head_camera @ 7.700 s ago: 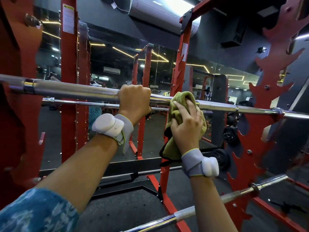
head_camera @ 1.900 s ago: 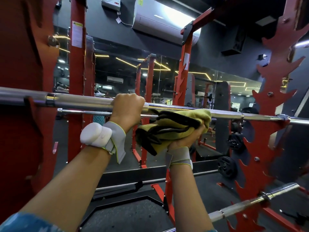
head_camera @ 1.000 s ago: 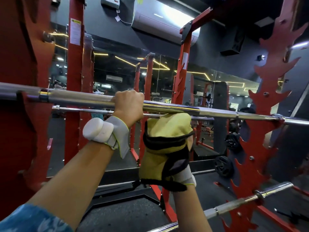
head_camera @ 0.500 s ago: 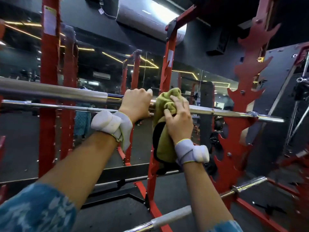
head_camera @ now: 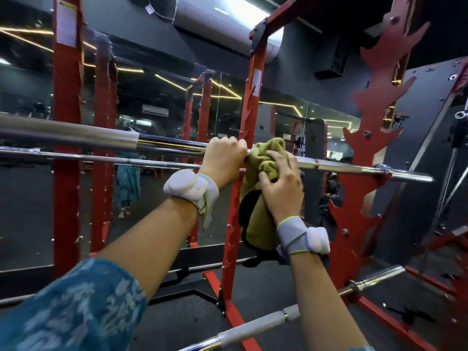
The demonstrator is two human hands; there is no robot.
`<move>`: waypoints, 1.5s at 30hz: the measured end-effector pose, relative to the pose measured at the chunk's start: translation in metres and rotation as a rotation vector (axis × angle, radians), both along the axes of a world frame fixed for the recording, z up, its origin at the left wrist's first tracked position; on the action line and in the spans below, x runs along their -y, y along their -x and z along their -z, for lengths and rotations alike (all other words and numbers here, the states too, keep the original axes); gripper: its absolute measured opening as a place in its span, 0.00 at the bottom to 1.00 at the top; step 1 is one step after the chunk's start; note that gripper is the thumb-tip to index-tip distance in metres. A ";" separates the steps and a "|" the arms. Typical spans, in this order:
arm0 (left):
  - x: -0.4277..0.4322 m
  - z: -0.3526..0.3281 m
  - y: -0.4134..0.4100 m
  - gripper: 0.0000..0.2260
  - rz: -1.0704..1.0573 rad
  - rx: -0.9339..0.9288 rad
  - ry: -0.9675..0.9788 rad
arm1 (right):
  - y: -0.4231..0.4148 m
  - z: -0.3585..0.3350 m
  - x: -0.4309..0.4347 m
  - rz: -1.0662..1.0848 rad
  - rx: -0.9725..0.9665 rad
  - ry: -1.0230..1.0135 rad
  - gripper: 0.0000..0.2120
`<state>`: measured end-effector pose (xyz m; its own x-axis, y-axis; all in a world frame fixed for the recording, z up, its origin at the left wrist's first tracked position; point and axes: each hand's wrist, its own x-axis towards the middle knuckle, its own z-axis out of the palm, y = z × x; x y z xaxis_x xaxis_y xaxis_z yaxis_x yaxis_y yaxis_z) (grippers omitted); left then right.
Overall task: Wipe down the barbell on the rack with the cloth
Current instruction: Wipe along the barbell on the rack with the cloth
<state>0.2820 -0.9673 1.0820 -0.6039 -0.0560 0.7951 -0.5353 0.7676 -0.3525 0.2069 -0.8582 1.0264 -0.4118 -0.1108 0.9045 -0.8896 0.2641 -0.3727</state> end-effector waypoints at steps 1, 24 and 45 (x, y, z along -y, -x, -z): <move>0.001 0.001 0.001 0.11 -0.019 -0.006 0.007 | 0.007 -0.002 -0.003 0.027 0.052 0.018 0.20; -0.007 0.001 0.016 0.08 -0.105 -0.140 -0.066 | 0.013 -0.008 -0.001 -0.023 -0.098 -0.049 0.23; -0.015 0.001 0.027 0.08 -0.174 -0.235 -0.212 | 0.036 0.015 -0.015 -0.012 -0.183 -0.069 0.25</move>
